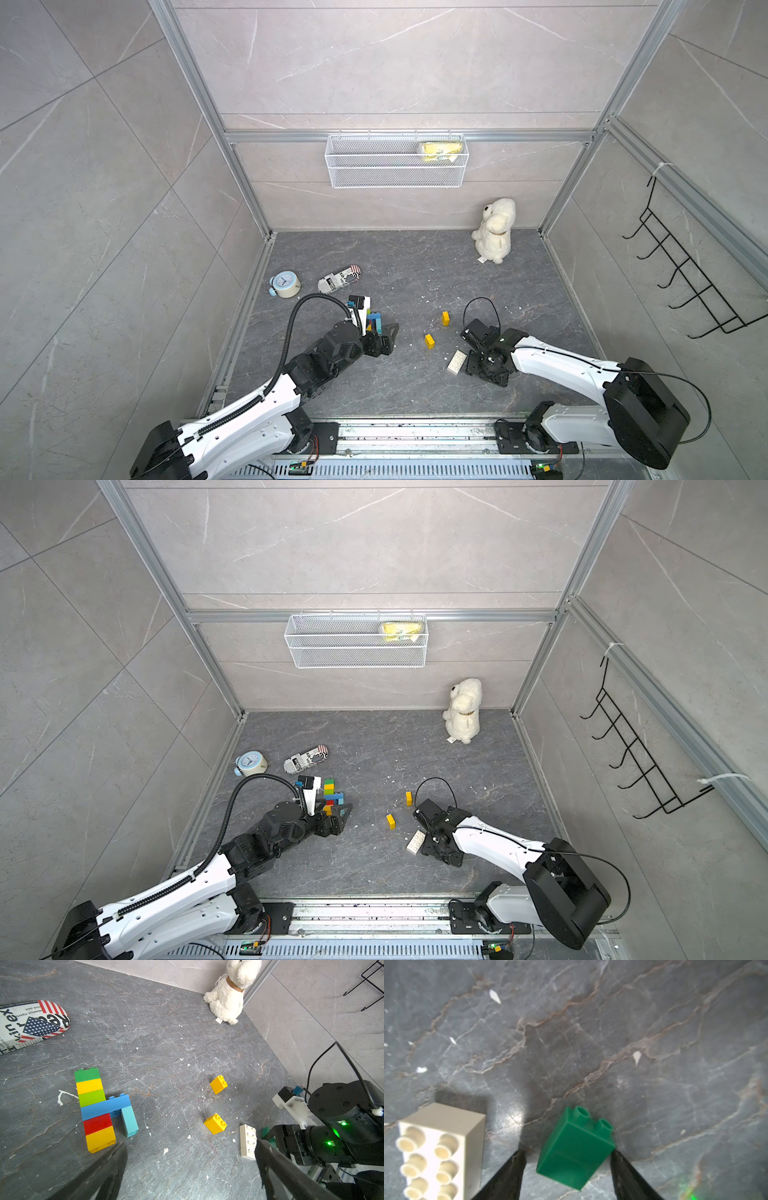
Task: Assemble the letter h with lego
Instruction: Adjust the lego brick at the center of the board.
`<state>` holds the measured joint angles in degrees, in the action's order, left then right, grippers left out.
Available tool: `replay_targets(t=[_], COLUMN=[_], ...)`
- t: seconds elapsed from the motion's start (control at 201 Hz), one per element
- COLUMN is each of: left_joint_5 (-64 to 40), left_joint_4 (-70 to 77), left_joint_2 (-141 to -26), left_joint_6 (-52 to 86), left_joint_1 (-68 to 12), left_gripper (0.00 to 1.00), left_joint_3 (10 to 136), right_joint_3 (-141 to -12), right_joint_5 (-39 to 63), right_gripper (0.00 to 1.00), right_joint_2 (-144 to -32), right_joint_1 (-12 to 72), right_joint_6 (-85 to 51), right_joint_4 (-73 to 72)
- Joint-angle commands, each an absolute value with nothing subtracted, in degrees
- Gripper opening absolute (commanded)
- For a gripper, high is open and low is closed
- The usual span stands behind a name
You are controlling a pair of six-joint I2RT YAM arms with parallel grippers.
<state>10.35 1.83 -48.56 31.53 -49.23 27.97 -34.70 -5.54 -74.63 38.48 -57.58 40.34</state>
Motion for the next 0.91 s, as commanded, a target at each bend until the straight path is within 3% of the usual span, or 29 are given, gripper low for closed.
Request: replay_targets(t=[0.0, 0.448, 0.657, 0.772, 0.901], left_joint_5=[10.05, 7.07, 4.4, 3.16, -0.3], left_joint_4=[4.13, 4.42, 4.31, 3.45, 2.85], left_joint_2=[-47.55, -49.1, -50.42, -51.44, -53.19], left_joint_6=[31.81, 30.75, 29.5, 28.38, 27.72], left_joint_1=[-49.04, -49.04, -49.04, -49.04, -49.04], left_gripper=[1.0, 0.99, 0.99, 0.99, 0.99], left_joint_3=[27.68, 28.42, 29.26, 30.18, 31.61], right_joint_3=[-33.84, -33.55, -34.95, -35.14, -35.63], right_joint_5=[-2.76, -9.93, -12.21, -13.36, -15.74], right_gripper=[0.68, 0.57, 0.44, 0.23, 0.19], right_joint_2=[-74.43, -73.28, -75.5, -72.58, -65.17], right_joint_1=[39.21, 39.39, 39.4, 39.38, 40.47], right_joint_6=[-60.68, -62.62, -61.31, -58.73, -51.45], right_joint_4=[36.43, 35.99, 35.57, 34.87, 33.26])
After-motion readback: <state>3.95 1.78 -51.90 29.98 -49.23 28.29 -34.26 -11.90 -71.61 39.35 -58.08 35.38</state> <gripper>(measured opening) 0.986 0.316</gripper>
